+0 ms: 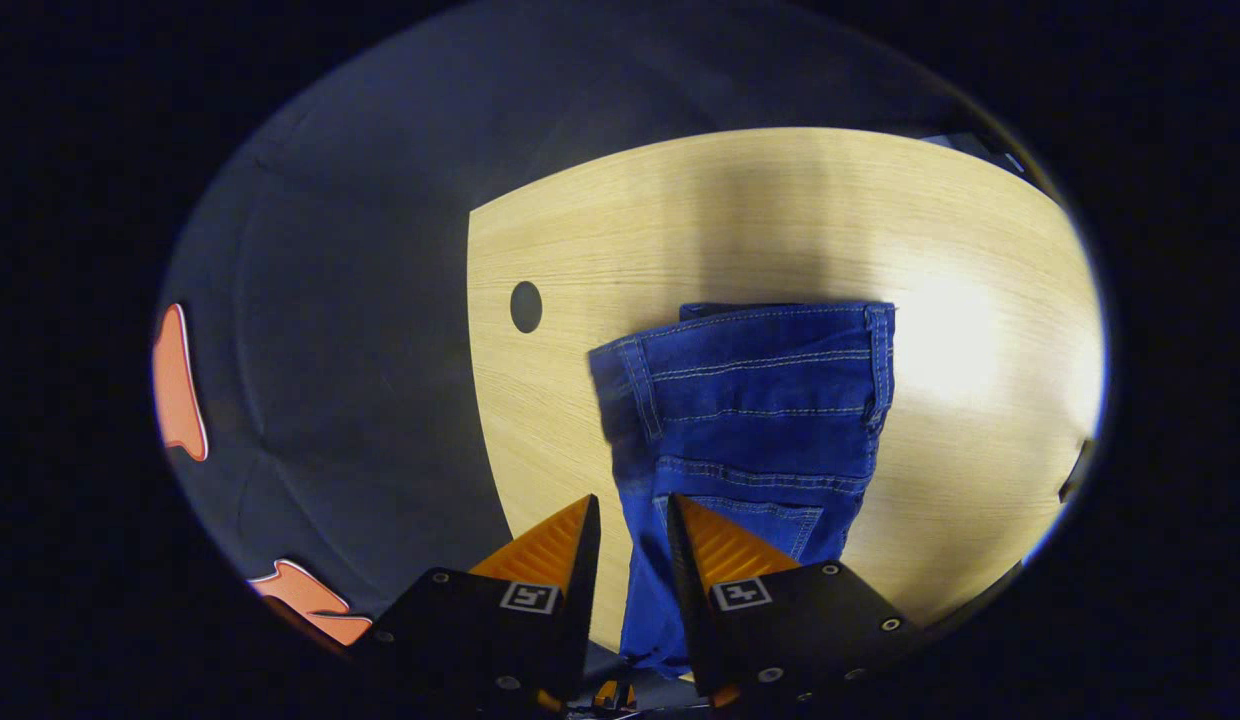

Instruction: Grasp the waist and the cuffs of the jeans and fold them to make the two legs overlap; first hold the waist and fold one-third of the jeans toward the cuffs, then hold the cuffs and fold the remaining one-third in the same direction to finish folding.

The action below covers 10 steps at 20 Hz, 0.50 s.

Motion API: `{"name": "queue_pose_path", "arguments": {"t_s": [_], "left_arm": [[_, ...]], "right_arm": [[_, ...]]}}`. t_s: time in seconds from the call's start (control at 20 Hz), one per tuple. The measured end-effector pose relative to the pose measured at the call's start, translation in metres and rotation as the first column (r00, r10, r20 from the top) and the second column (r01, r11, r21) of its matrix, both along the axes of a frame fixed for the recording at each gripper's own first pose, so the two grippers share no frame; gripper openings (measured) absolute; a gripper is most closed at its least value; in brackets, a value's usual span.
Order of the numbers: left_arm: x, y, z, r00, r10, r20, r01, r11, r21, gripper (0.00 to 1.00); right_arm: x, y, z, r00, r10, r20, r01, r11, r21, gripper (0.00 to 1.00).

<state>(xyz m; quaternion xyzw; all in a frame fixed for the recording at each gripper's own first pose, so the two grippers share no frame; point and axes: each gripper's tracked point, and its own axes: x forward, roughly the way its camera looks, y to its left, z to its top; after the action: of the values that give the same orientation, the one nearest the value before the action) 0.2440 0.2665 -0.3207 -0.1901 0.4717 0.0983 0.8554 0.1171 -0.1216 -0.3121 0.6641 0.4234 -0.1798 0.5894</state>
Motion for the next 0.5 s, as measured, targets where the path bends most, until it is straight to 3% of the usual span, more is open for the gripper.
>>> {"name": "queue_pose_path", "arguments": {"t_s": [0.1,0.15,0.25,0.3,0.35,0.4,0.5], "left_arm": [[0.005,-0.008,0.014,0.996,-0.029,0.082,0.027,0.999,0.032,0.82],[0.005,-0.014,0.028,0.992,-0.049,0.114,0.044,0.998,0.049,0.93],[0.002,-0.024,0.047,0.982,-0.094,0.162,0.081,0.993,0.088,0.95],[0.000,-0.029,0.053,0.978,-0.115,0.173,0.100,0.991,0.094,0.95],[-0.005,-0.034,0.060,0.974,-0.137,0.179,0.121,0.988,0.097,0.95],[-0.008,-0.037,0.065,0.971,-0.157,0.179,0.141,0.985,0.099,0.95],[-0.016,-0.045,0.072,0.963,-0.200,0.183,0.188,0.979,0.080,0.95]], "right_arm": [[-0.005,-0.007,0.003,1.000,0.002,0.011,-0.002,0.999,-0.033,0.47],[-0.009,-0.009,0.004,1.000,0.011,0.019,-0.010,0.999,-0.048,0.49],[-0.014,-0.008,0.011,0.998,0.035,0.046,-0.032,0.997,-0.070,0.57],[-0.017,-0.005,0.016,0.997,0.046,0.059,-0.041,0.996,-0.077,0.75],[-0.021,-0.004,0.017,0.996,0.060,0.065,-0.054,0.994,-0.091,0.78],[-0.026,-0.003,0.017,0.995,0.078,0.069,-0.071,0.992,-0.107,0.74],[-0.037,-0.001,0.011,0.991,0.121,0.053,-0.112,0.982,-0.151,0.81]]}}
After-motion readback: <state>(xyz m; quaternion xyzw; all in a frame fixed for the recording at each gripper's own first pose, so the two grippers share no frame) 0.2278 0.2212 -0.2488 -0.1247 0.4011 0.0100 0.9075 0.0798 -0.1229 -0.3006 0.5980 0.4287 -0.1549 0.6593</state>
